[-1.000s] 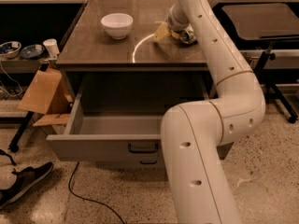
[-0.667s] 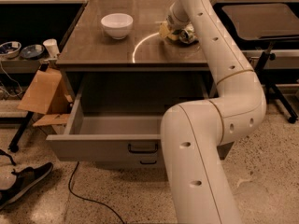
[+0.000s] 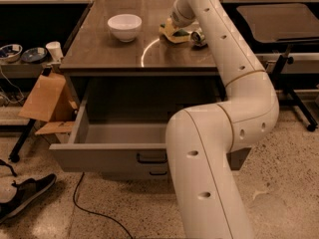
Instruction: Place sponge into top drawer
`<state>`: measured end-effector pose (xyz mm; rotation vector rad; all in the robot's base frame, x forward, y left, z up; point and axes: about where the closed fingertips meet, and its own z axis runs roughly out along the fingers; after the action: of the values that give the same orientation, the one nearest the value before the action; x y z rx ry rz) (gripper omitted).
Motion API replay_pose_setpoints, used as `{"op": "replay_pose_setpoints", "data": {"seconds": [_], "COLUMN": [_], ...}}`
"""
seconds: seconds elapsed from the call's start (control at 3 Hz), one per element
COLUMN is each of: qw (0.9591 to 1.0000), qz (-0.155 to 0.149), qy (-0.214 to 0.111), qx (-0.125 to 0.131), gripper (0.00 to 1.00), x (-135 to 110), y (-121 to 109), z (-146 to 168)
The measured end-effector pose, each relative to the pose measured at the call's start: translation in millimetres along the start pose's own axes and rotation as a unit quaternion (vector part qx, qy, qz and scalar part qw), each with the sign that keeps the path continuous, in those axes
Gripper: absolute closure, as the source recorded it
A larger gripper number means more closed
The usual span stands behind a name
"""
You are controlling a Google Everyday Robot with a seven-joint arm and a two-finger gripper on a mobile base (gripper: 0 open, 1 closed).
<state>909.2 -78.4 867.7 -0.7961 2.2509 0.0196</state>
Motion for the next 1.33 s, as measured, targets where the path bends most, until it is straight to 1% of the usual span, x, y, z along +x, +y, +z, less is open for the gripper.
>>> {"op": "replay_pose_setpoints", "data": {"seconds": [0.33, 0.67, 1.0, 1.33], "qw": [1.0, 0.9997, 0.9993, 0.9981], "qz": [-0.008, -0.003, 0.007, 0.027], "qy": [-0.004, -0.022, -0.035, -0.051], "qx": [-0.002, 0.007, 0.014, 0.021], "gripper": [0.97, 1.0, 1.0, 1.0], "x": [-10.5, -27.0, -35.8, -41.8], "y": [8.2, 7.4, 3.8, -5.5], "z": [-1.9, -12.2, -19.7, -30.9]}}
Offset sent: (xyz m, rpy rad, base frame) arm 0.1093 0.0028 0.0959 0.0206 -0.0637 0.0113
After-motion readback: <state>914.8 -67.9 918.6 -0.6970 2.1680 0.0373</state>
